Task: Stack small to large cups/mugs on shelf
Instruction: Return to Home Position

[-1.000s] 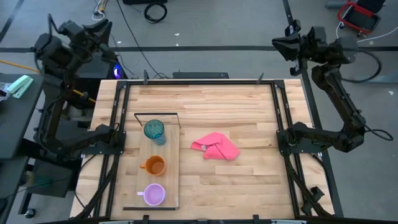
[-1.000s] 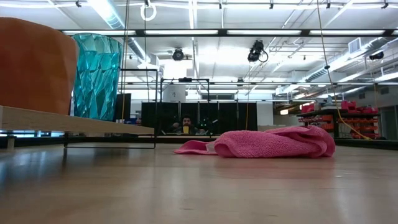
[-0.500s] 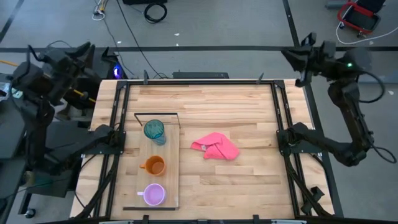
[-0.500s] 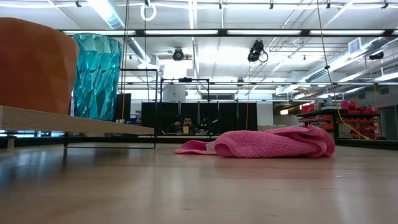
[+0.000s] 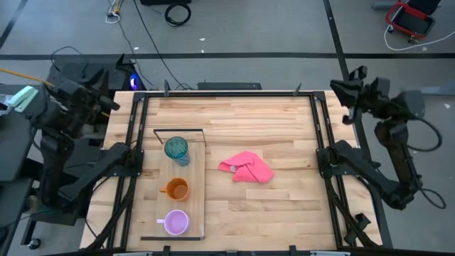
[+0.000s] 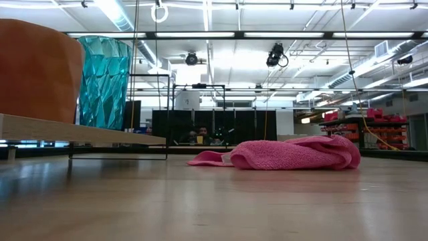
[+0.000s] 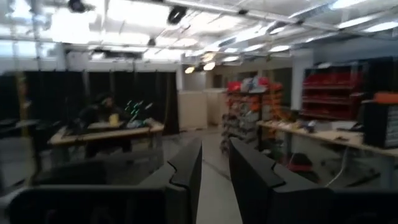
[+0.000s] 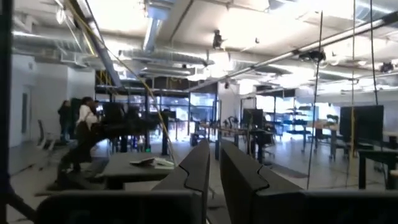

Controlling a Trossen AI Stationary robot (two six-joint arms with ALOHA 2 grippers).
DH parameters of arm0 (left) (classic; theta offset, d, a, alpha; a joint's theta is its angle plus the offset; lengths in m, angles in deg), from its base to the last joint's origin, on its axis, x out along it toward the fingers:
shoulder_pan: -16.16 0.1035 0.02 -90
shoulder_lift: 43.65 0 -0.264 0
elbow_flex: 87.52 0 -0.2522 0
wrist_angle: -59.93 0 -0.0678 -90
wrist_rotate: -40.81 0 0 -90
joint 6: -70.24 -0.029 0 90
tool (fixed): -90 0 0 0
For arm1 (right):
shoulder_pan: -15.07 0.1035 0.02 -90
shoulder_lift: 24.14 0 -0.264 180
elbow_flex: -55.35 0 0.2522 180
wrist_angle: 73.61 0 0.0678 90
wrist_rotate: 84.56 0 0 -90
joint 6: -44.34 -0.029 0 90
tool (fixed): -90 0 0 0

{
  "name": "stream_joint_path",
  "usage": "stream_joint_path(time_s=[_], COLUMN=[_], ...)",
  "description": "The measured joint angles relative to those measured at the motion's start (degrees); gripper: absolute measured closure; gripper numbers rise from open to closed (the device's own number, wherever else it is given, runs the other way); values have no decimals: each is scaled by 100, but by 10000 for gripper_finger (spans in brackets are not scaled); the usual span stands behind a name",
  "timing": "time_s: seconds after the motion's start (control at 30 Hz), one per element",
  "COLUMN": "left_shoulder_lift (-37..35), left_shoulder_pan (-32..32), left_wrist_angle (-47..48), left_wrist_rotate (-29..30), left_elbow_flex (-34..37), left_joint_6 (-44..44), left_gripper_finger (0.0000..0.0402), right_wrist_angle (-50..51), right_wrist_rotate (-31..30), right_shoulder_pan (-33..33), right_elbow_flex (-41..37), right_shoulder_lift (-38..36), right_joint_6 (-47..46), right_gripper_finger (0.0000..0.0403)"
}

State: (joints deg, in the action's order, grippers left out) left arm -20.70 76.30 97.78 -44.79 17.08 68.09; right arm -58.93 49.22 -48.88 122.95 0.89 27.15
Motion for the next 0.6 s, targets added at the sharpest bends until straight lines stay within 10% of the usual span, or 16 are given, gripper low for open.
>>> stream_joint_path(time_s=[0.6], left_shoulder_lift=[-2273], left_shoulder_pan=[8], left_wrist_angle=[355], left_wrist_rotate=[1070], left_elbow_flex=[1117], left_joint_6=[33], left_gripper_finger=[312], right_wrist_angle=[-24], right_wrist_rotate=[-869], right_shoulder_pan=[0], right_elbow_flex=[-868], right_shoulder_lift=[-1451], right_joint_6=[-241], right_gripper_finger=[360])
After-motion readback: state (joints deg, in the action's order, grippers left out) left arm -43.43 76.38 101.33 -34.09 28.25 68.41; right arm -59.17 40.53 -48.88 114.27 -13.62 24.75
